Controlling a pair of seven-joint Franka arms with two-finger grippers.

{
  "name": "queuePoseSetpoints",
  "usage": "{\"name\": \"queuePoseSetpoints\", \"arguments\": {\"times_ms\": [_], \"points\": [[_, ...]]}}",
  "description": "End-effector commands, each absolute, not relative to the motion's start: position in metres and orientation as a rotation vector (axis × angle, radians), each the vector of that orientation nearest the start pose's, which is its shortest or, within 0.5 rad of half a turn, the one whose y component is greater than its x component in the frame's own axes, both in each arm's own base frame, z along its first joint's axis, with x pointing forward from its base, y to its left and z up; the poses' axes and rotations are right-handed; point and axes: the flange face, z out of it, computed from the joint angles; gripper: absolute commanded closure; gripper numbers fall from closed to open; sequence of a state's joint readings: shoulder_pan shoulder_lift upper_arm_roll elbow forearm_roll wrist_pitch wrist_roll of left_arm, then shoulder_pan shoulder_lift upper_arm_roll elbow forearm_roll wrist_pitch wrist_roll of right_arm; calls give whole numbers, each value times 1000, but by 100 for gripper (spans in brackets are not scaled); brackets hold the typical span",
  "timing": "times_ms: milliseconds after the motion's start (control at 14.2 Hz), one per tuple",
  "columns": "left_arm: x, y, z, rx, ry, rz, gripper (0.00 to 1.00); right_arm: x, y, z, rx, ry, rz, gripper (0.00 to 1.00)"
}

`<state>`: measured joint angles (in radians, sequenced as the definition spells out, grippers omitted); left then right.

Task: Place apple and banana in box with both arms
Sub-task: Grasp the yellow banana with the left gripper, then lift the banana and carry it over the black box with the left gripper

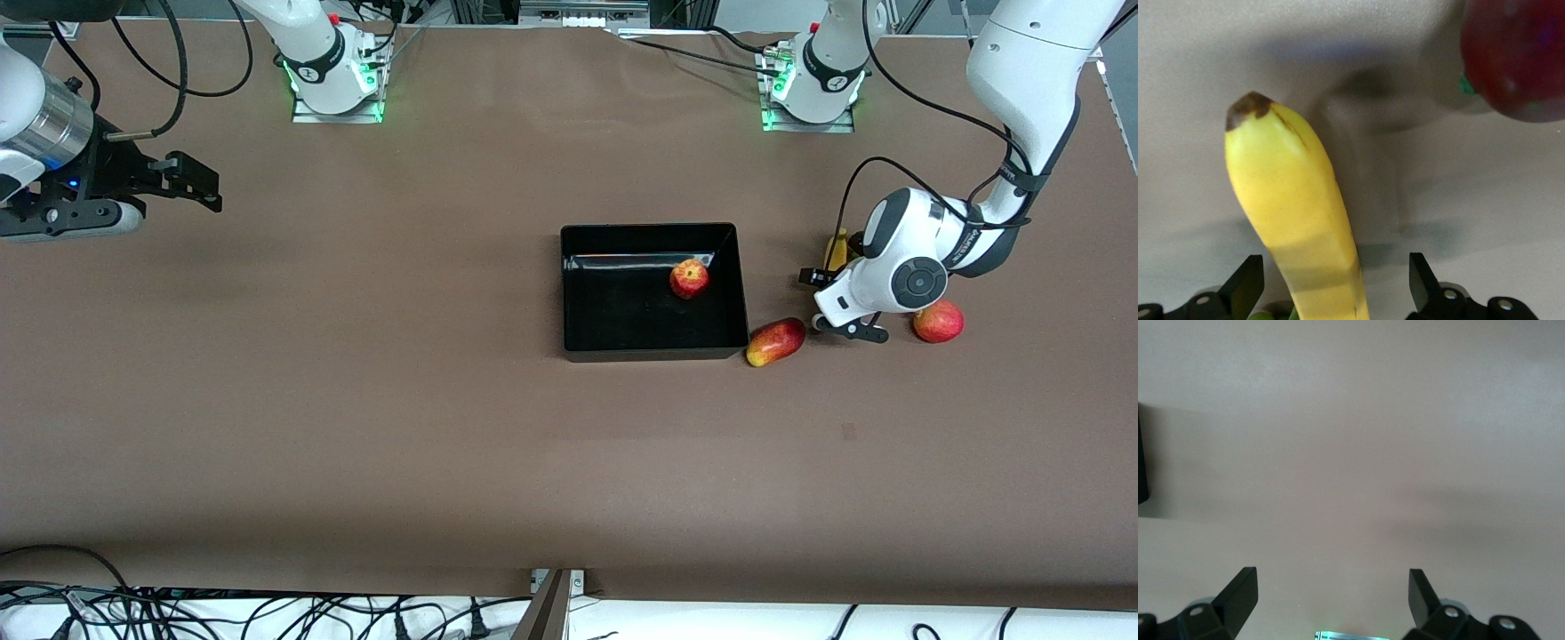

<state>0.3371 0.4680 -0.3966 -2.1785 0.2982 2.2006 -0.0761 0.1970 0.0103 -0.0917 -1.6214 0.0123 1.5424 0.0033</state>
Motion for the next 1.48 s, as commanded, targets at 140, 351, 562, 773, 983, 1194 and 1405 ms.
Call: {"name": "queuePoseSetpoints", "arguments": {"times_ms": [140,351,562,773,983,1194,1405], "points": [[513,-29,183,-2978,379,596,100,550,62,596,-3143,-154,135,0],[534,-42,215,-2954,385,648,100,550,61,596,-3143,-152,137,0],[564,-66,282,-2962,347,784,100,551,61,596,-3143,-152,135,0],[575,-101,332,-3086,296,899,100,551,61,597,-3143,-154,127,0],[571,-188,360,-3126,346,856,100,551,61,597,-3145,-154,127,0],[569,-271,355,-3175,162,818,100,551,61,597,-3143,-154,127,0],[564,-329,326,-3245,106,704,100,551,61,597,-3143,-154,127,0]]}}
